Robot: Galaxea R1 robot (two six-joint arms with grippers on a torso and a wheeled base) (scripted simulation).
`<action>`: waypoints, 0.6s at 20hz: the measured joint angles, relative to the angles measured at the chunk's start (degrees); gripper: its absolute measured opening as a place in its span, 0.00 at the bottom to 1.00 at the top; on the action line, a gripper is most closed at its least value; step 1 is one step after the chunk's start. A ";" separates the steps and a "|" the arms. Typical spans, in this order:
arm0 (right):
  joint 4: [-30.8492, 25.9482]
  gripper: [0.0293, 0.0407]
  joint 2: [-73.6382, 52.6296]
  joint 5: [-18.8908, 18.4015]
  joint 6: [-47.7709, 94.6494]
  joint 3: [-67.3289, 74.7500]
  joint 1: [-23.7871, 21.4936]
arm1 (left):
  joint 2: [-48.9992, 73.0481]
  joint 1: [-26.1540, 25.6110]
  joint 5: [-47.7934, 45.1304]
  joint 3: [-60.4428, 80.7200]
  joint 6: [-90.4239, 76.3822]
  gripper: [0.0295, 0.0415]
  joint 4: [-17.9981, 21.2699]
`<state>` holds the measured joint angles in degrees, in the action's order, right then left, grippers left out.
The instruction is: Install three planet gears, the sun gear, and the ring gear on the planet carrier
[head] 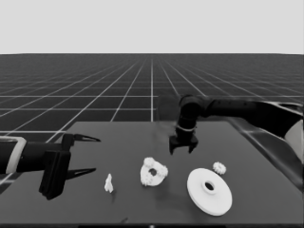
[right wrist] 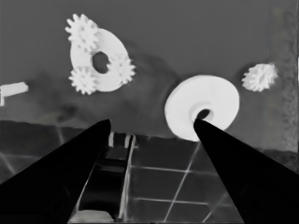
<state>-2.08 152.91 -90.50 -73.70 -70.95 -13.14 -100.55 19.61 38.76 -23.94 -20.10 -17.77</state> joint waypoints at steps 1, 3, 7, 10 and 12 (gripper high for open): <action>-0.23 0.81 -15.78 -0.56 9.52 2.21 -0.39 | 0.00 0.00 0.00 0.00 0.00 0.75 0.00; 0.02 0.81 -25.45 -1.56 24.82 -7.01 -0.70 | 0.00 0.00 0.00 0.00 0.00 0.75 0.00; 0.40 0.81 -26.34 -1.93 32.85 -14.89 -0.75 | 0.00 0.00 0.00 0.00 0.00 0.75 0.00; 6.68 0.81 -26.70 5.48 33.56 -14.90 7.20 | 0.00 0.00 0.00 0.00 0.00 0.75 0.00; 12.33 0.81 -24.30 12.66 34.81 -19.51 17.90 | 0.00 0.00 0.00 0.00 0.00 0.75 0.00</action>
<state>10.25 128.62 -77.84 -38.89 -90.46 4.76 -100.55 19.61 38.76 -23.94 -20.10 -17.77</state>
